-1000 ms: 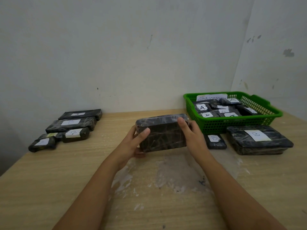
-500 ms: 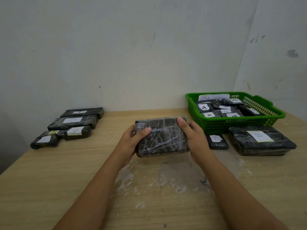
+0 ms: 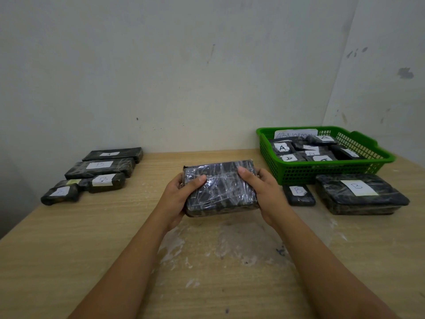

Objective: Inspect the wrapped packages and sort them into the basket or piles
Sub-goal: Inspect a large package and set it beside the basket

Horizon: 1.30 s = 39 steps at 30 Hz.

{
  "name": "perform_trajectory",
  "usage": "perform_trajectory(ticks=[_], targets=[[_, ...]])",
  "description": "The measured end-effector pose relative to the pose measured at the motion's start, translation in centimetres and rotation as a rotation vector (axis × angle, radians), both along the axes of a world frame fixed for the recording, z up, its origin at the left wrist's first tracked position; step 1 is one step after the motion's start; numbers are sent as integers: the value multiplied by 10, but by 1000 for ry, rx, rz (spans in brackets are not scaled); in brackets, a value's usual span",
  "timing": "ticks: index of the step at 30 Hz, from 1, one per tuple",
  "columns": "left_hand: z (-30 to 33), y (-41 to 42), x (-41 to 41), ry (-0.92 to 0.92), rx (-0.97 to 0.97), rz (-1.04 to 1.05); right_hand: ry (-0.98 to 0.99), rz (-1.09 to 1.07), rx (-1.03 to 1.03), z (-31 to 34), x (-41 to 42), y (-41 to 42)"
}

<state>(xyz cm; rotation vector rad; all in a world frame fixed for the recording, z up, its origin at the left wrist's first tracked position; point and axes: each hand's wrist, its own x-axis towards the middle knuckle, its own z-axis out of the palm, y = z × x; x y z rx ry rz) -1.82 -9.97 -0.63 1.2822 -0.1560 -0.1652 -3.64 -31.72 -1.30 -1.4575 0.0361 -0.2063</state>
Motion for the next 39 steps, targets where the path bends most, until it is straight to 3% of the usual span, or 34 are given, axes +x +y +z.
perform_trajectory(ticks=[7,20,27,34,39], targets=[[0,4,3,2,8,40,35,153,-36,4,-3,-5],[-7,9,7,11,33,-35,82,212,-57,3,-3,-9],[-10,9,8,49,141,-96,59,127,-80,2,-4,-7],[-11,9,9,10,174,-48,97,107,-327,-2,-6,-2],[-11,8,8,8,188,-83,54,36,-322,-3,-7,3]])
